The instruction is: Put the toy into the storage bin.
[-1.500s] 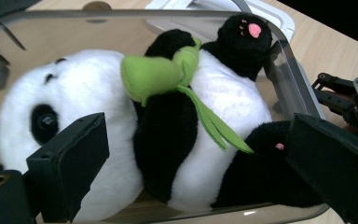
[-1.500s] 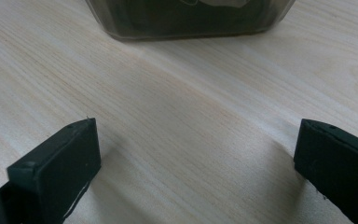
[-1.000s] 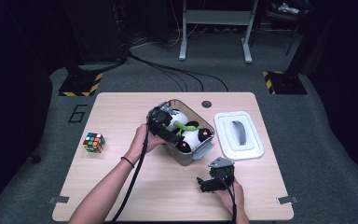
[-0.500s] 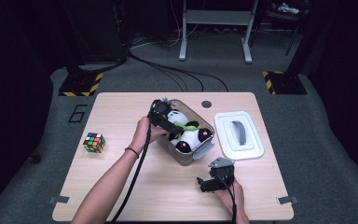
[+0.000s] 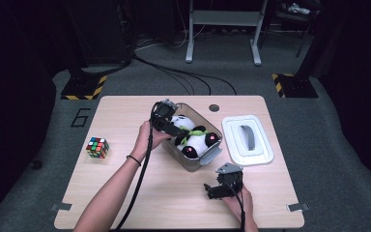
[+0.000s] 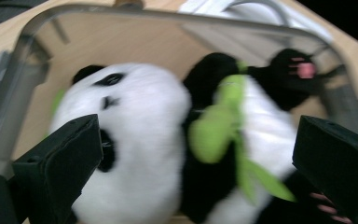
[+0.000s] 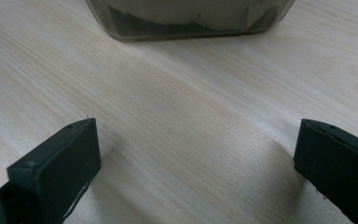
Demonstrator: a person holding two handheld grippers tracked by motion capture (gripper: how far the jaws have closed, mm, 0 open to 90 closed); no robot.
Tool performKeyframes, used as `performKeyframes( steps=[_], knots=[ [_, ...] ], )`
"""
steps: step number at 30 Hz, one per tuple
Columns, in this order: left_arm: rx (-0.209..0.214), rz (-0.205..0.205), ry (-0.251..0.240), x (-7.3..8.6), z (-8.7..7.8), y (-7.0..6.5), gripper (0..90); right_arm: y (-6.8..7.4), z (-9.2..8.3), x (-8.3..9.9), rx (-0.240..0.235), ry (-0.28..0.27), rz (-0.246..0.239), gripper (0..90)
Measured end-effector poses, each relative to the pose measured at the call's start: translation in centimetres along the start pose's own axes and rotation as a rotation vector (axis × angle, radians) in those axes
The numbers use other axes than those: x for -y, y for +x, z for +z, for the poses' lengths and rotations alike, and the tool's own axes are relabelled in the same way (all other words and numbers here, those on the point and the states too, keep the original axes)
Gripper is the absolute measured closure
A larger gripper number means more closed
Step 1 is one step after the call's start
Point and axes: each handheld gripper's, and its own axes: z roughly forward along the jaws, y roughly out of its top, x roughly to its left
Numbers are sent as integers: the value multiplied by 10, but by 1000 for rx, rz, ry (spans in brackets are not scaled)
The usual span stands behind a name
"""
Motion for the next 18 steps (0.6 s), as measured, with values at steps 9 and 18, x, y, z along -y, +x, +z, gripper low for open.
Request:
performKeyframes(
  steps=[9,18],
  knots=[
    [-18,93,129,9,30,-29,0,0,0,0,-3,0,-3,0],
    [-7,72,106,9,27,-26,1,0,0,0,-4,0,-1,0]
  ],
)
